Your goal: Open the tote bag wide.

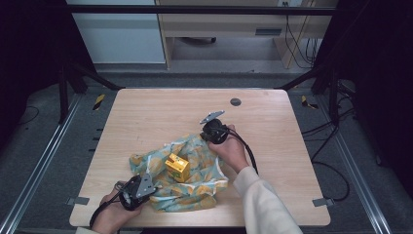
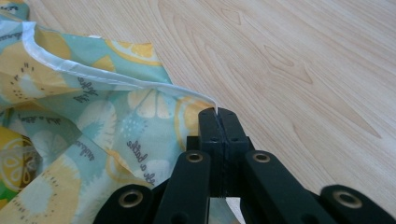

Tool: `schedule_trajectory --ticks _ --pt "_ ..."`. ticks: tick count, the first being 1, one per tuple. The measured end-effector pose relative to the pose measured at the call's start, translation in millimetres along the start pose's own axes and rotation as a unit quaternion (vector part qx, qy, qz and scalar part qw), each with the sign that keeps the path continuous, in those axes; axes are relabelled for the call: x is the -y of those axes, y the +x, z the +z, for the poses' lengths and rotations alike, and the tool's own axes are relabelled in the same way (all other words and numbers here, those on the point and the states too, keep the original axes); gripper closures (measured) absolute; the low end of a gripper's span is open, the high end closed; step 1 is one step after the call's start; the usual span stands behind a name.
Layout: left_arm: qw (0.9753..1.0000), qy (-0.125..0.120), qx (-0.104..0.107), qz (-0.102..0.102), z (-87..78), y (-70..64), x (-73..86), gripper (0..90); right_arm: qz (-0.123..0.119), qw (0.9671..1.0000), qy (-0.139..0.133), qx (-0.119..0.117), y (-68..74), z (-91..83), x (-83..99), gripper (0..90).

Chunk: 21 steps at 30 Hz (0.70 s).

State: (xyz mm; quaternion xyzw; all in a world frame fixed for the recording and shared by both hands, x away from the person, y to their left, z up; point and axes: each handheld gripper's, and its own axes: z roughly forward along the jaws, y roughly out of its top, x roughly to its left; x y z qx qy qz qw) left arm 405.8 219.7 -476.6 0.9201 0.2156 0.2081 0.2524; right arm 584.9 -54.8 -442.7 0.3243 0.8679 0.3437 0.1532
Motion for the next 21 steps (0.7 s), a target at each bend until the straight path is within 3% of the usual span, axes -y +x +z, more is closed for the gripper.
schedule_trajectory --ticks 10,21 --pt "0.9999 0.013 -0.004 0.001 2.1 -2.4 1.4 89.4 -0.001 0.9997 0.006 0.024 -3.3 9.0 7.0 90.0" --pt "0.9998 0.020 0.001 0.003 -0.9 -0.8 2.6 89.7 0.031 0.9986 0.010 0.041 -19.9 14.3 20.2 90.0"
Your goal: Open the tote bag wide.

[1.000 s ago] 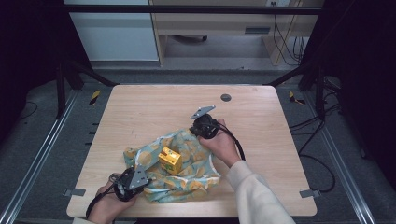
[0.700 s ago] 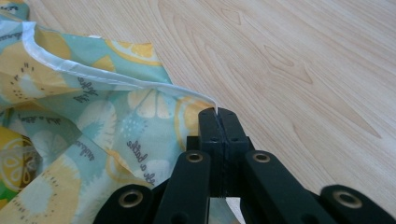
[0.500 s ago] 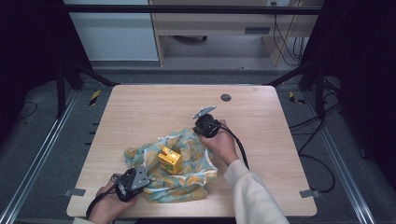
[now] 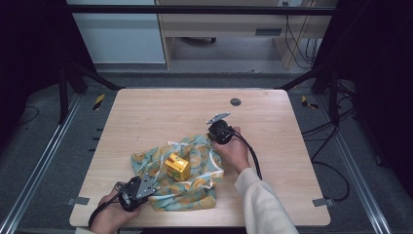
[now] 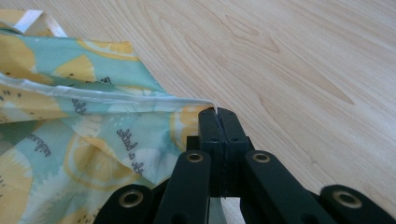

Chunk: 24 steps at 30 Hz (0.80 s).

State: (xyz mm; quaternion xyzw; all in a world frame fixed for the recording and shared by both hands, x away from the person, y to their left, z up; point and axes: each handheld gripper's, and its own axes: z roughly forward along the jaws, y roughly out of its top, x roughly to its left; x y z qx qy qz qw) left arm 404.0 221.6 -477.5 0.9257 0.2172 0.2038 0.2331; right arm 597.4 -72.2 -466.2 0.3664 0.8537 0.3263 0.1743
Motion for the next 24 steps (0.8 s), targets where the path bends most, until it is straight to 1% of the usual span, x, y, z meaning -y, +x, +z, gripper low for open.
schedule_trajectory --ticks 3,9,11,13,15,16,18,20,21,22,24 --pt "1.0000 0.003 0.000 0.002 0.3 -0.5 0.2 89.8 0.007 1.0000 0.000 0.003 -2.1 1.6 2.5 90.0" --pt "0.9999 0.009 -0.002 0.005 0.5 -1.0 0.1 89.9 0.002 1.0000 0.000 0.009 -1.4 2.2 0.6 90.0" --pt "0.9999 0.012 -0.005 0.010 0.0 -1.3 -0.3 90.0 0.004 0.9999 0.000 0.011 -1.8 2.6 0.4 90.0" --pt "0.9998 0.009 -0.009 0.015 -1.1 -2.2 -0.9 90.0 0.000 0.9999 0.003 0.014 -2.3 2.4 1.1 90.0" --pt "0.9998 0.005 -0.011 0.013 -2.5 -2.3 -1.1 90.0 -0.020 0.9995 0.008 0.021 -1.7 1.6 1.9 90.0" --pt "0.9998 0.006 -0.014 0.010 -2.9 -1.8 -0.8 89.7 -0.021 0.9996 0.009 0.019 -1.3 0.1 2.5 90.0" --pt "0.9998 -0.002 -0.017 0.005 -3.8 -0.9 -0.2 86.6 -0.019 0.9998 0.001 0.006 -1.6 -3.4 2.9 88.8" --pt "0.9996 -0.018 -0.022 -0.003 -6.6 0.4 -0.7 79.7 -0.020 0.9998 -0.007 0.003 -2.4 -9.6 2.2 83.0" --pt "0.9992 -0.031 -0.023 -0.009 -8.7 1.0 -1.2 76.8 -0.022 0.9996 -0.017 -0.001 -3.0 -12.9 1.7 79.3" --pt "0.9989 -0.039 -0.021 -0.013 -9.9 1.5 -1.5 71.1 -0.024 0.9994 -0.023 -0.005 -2.6 -17.9 0.7 72.6" --pt "0.9980 -0.054 -0.027 -0.020 -12.9 2.1 -2.4 62.9 -0.026 0.9993 -0.026 -0.003 0.1 -26.1 -0.9 64.3"
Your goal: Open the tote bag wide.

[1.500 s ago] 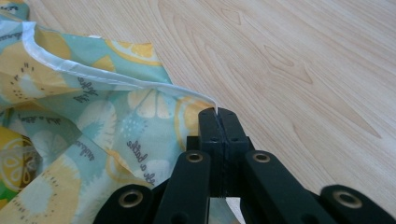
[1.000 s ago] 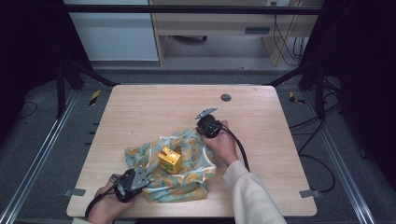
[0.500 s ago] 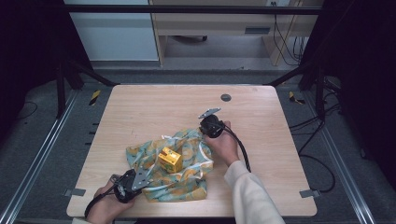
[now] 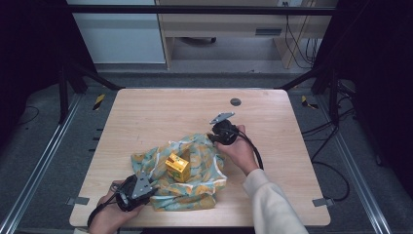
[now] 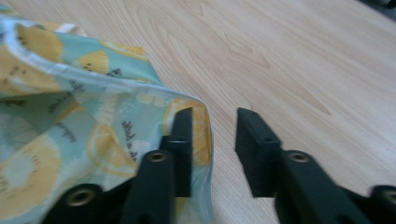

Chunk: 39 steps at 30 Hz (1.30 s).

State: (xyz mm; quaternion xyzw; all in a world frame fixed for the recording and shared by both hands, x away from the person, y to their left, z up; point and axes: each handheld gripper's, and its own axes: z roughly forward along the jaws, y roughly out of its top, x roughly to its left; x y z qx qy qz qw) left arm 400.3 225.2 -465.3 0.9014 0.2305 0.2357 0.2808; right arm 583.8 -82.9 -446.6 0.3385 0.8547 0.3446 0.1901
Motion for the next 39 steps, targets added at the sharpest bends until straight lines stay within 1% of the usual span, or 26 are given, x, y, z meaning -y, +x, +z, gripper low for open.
schedule_trajectory --ticks 1,2,3,4,5,8,10,11,12,13,15,16,17,19,23,25,27,29,30,32,33,34,36,37,39 --pt "0.9999 -0.012 0.003 -0.006 -1.0 -0.1 -0.4 60.4 -0.006 1.0000 -0.006 -0.002 1.5 -5.1 -1.2 60.1" --pt "0.9998 -0.017 0.006 -0.010 -1.4 0.1 -0.6 57.1 -0.007 0.9999 -0.013 -0.004 4.5 -11.6 -3.0 54.3" --pt "0.9996 -0.023 0.007 -0.015 -1.9 0.1 -1.2 54.2 -0.008 0.9998 -0.016 -0.005 6.3 -15.7 -4.1 51.1" --pt "0.9994 -0.027 0.012 -0.019 -2.4 0.0 -1.7 49.8 -0.014 0.9997 -0.019 -0.004 8.7 -20.5 -5.6 46.7" --pt "0.9991 -0.036 0.012 -0.018 -3.4 0.2 -2.3 48.0 -0.018 0.9996 -0.021 -0.003 11.5 -25.4 -6.9 42.7" --pt "0.9979 -0.053 0.016 -0.032 -5.7 -0.3 -4.5 42.1 -0.023 0.9992 -0.032 -0.008 21.4 -39.6 -10.1 36.2" --pt "0.9975 -0.057 0.017 -0.037 -7.6 1.0 -5.5 40.2 -0.027 0.9990 -0.032 -0.015 27.8 -46.2 -10.7 34.1" --pt "0.9967 -0.063 0.019 -0.047 -7.6 1.2 -5.8 39.4 -0.030 0.9988 -0.035 -0.016 32.0 -49.8 -10.4 33.9" --pt "0.9966 -0.062 0.022 -0.049 -8.9 2.6 -6.0 39.1 -0.030 0.9986 -0.038 -0.020 36.1 -53.1 -9.6 33.1" --pt "0.9957 -0.068 0.020 -0.059 -9.7 3.5 -6.3 39.1 -0.033 0.9986 -0.035 -0.021 39.7 -56.5 -8.8 32.5" --pt "0.9952 -0.071 0.011 -0.066 -11.2 4.7 -6.9 39.8 -0.036 0.9984 -0.037 -0.022 46.7 -63.3 -6.0 31.8" --pt "0.9954 -0.069 0.008 -0.066 -12.6 6.2 -7.3 40.5 -0.035 0.9984 -0.038 -0.024 48.8 -65.6 -5.1 31.7" --pt "0.9950 -0.072 0.005 -0.069 -14.3 7.6 -7.7 40.9 -0.036 0.9982 -0.040 -0.025 51.1 -68.8 -3.6 31.7" --pt "0.9941 -0.078 -0.003 -0.075 -17.2 10.2 -8.6 41.4 -0.041 0.9978 -0.043 -0.030 56.2 -74.7 -0.1 31.7" --pt "0.9927 -0.084 -0.024 -0.084 -20.3 16.6 -12.0 41.6 -0.049 0.9972 -0.041 -0.039 65.7 -82.1 8.3 31.4" --pt "0.9911 -0.089 -0.032 -0.094 -19.9 21.8 -14.6 41.6 -0.053 0.9970 -0.037 -0.042 70.1 -84.1 14.7 30.6" --pt "0.9906 -0.087 -0.041 -0.097 -18.4 27.6 -18.6 41.5 -0.054 0.9969 -0.034 -0.045 73.2 -85.6 20.1 29.1" --pt "0.9903 -0.090 -0.050 -0.093 -16.3 34.0 -23.3 40.6 -0.051 0.9968 -0.031 -0.054 76.9 -86.6 26.3 27.3" --pt "0.9900 -0.088 -0.050 -0.098 -14.8 37.0 -25.5 40.1 -0.050 0.9966 -0.032 -0.057 78.9 -86.2 28.9 27.2" --pt "0.9912 -0.072 -0.049 -0.100 -8.7 44.4 -30.4 38.6 -0.057 0.9959 -0.026 -0.065 83.8 -84.2 34.3 25.1" --pt "0.9915 -0.072 -0.052 -0.095 -7.3 46.1 -31.6 38.1 -0.059 0.9957 -0.025 -0.068 85.6 -83.2 35.9 24.6" --pt "0.9922 -0.067 -0.055 -0.090 -4.9 48.2 -33.6 38.1 -0.060 0.9956 -0.024 -0.068 86.3 -82.9 36.7 24.3" --pt "0.9924 -0.061 -0.054 -0.092 -0.4 52.6 -35.9 36.8 -0.066 0.9952 -0.019 -0.069 89.4 -81.7 40.1 22.7" --pt "0.9921 -0.056 -0.046 -0.102 3.8 54.5 -36.2 36.0 -0.068 0.9950 -0.018 -0.071 90.3 -81.0 41.7 22.1" --pt "0.9926 -0.047 -0.043 -0.103 12.1 56.4 -35.0 34.6 -0.069 0.9946 -0.011 -0.077 92.6 -78.4 46.8 20.5"
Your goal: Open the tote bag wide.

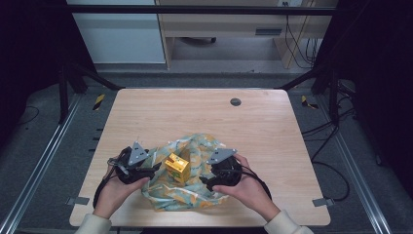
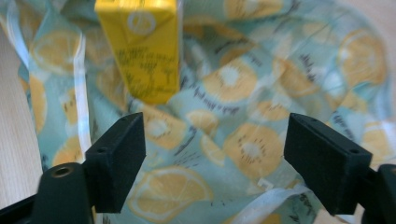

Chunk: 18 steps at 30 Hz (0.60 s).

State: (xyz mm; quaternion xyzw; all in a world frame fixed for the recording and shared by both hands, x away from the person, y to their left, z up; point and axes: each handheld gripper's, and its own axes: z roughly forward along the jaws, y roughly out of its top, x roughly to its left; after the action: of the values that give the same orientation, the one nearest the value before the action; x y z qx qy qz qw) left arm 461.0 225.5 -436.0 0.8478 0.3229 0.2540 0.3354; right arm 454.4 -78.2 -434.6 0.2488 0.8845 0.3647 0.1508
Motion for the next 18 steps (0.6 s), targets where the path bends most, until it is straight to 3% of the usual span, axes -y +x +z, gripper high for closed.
schedule_trajectory --ticks 5,10,11,13,18 --pt "0.9998 0.020 -0.001 0.002 14.3 -3.4 11.3 36.2 -0.001 0.9999 0.010 -0.011 4.2 8.8 16.0 18.5" --pt "0.9995 0.029 0.008 0.001 21.9 -4.0 18.0 49.9 0.010 0.9997 0.008 -0.022 3.4 14.5 31.4 22.7" --pt "0.9994 0.033 0.005 0.009 21.8 -4.1 18.0 55.0 0.010 0.9996 0.013 -0.022 3.8 15.1 34.6 25.7" --pt "0.9996 0.028 -0.006 0.006 20.3 -4.8 17.8 61.7 0.007 0.9995 0.016 -0.026 2.9 15.1 38.3 32.7" --pt "0.9995 0.001 -0.032 0.004 15.1 -4.1 16.2 75.9 0.006 0.9986 0.024 -0.046 0.2 15.1 45.3 62.3"
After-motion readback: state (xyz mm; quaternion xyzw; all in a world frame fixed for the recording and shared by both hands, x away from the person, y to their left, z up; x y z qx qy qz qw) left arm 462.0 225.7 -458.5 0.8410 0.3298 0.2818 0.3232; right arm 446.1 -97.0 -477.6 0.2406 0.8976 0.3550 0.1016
